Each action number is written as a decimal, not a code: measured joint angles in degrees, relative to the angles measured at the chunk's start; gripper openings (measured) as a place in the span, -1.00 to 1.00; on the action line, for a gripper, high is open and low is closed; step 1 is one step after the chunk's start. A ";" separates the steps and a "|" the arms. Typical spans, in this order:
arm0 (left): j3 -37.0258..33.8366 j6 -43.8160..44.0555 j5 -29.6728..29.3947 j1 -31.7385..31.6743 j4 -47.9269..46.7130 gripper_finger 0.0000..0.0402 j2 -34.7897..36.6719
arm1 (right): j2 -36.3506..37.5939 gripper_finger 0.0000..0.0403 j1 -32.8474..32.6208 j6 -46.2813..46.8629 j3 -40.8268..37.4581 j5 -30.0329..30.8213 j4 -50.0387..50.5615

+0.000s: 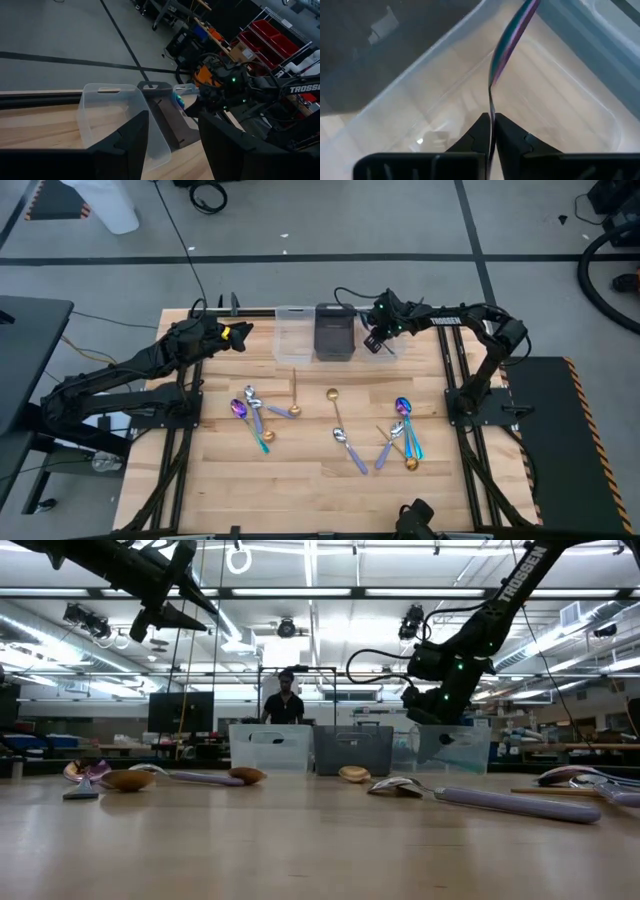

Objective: Sort silverware by color (type)
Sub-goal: Put the blue spoon into the right transparent bin, then put the gold spoon into the black bin

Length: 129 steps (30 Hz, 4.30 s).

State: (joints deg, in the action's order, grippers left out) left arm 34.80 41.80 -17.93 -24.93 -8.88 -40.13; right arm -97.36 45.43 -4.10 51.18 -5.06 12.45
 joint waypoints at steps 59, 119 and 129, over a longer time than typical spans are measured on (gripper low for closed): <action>-0.01 -0.46 14.55 0.04 -5.14 -0.10 -0.01 | -0.04 -0.18 -18.17 34.16 26.80 -1.57 35.52; -0.01 -1.95 31.56 0.04 -14.32 -0.10 0.14 | -19.32 -0.43 -48.12 65.06 26.60 8.43 27.50; -0.01 -0.90 32.83 0.04 -14.31 -0.10 0.14 | -19.49 -0.94 -47.88 61.57 26.56 8.90 27.63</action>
State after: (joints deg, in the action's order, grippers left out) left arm 34.79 40.91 14.90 -24.88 -23.19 -39.99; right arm -116.86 -2.45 57.47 77.73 3.84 40.07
